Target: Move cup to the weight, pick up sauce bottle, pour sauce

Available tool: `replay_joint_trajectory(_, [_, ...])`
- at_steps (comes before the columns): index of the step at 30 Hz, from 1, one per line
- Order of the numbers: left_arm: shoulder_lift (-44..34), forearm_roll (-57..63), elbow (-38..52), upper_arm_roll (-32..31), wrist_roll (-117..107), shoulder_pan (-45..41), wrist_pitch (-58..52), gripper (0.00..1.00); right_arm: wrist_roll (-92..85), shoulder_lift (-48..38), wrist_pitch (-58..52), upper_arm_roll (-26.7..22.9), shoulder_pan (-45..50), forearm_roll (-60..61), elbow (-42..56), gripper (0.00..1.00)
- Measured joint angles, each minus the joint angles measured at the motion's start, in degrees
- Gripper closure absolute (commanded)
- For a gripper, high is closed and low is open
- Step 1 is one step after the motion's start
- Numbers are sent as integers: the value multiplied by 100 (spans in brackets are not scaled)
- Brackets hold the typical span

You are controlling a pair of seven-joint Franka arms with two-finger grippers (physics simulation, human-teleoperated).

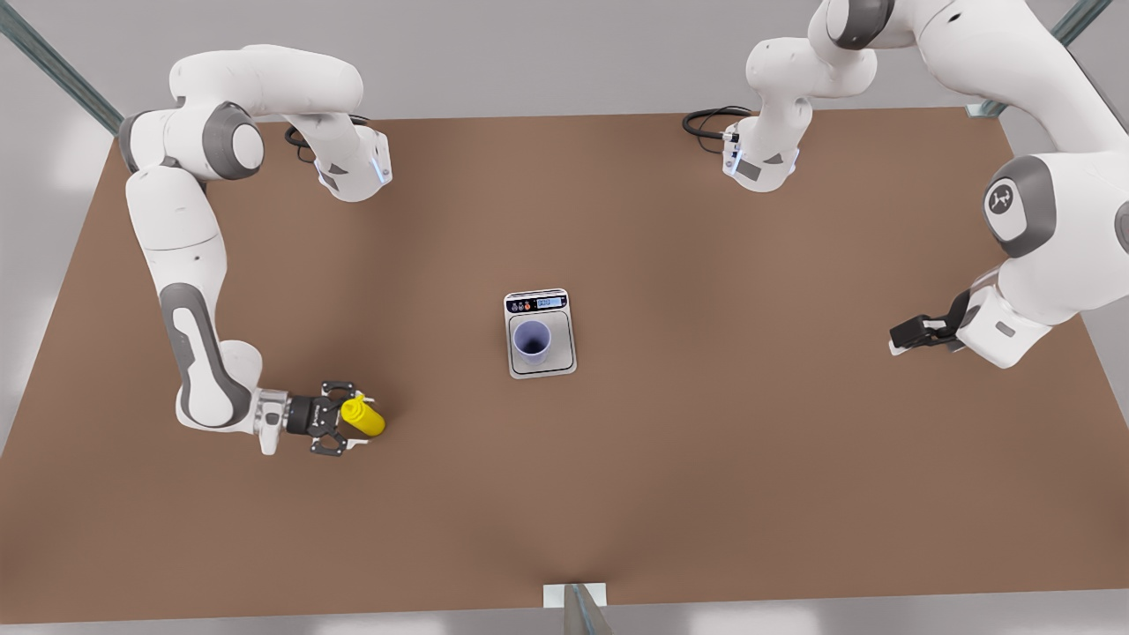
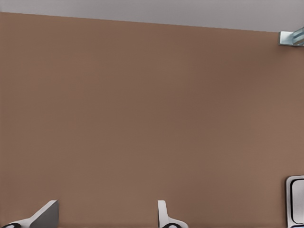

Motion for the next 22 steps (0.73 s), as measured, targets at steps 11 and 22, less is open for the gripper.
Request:
replay_joint_trajectory(11, [-26, -2, -9, 0, -2, -4, -44, 0, 6172, -1489, -815, -782, 363, -4523, 1741, 0])
replay_joint_trajectory(22, [9, -3, -9, 3, -2, 2, -18, 0, 12360, -4296, -1096, -1924, 2117, -5604, 423, 0])
